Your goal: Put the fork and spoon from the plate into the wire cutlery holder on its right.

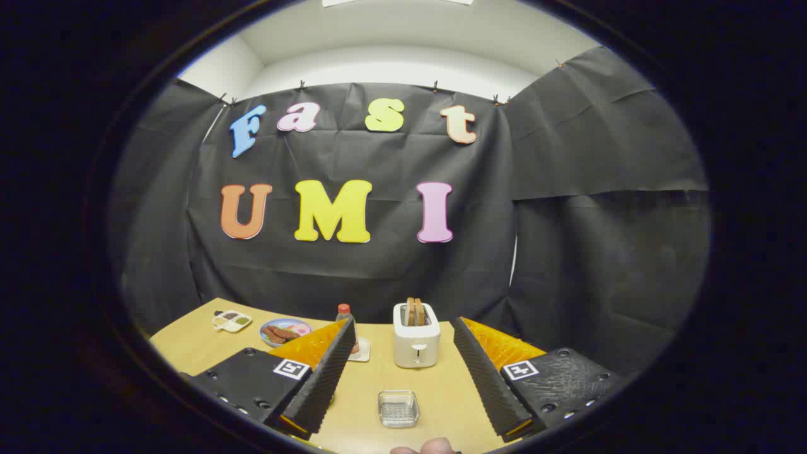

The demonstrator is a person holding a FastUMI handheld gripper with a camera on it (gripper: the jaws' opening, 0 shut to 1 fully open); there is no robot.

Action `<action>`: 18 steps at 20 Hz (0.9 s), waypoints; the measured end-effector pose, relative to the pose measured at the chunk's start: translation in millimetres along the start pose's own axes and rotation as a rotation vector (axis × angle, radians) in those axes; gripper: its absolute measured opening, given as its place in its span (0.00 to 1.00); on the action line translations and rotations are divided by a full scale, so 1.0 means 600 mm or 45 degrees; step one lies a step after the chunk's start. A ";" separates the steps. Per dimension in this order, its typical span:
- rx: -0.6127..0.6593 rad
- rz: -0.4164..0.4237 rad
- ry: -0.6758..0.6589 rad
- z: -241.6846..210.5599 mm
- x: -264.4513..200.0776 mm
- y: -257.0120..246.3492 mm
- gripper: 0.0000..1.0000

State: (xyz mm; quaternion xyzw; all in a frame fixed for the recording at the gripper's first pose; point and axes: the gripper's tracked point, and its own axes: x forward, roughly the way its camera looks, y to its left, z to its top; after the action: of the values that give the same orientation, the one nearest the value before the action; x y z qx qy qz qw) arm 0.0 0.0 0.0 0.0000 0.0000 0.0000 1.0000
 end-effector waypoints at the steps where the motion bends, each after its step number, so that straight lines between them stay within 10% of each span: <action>1: 0.000 0.005 -0.003 0.003 0.003 0.002 0.95; 18: -0.043 0.111 0.097 -0.006 0.030 0.065 0.95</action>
State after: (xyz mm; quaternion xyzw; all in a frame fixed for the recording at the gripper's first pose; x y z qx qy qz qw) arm 18.0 38.7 -3.6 -0.0170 0.0381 0.0436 0.9982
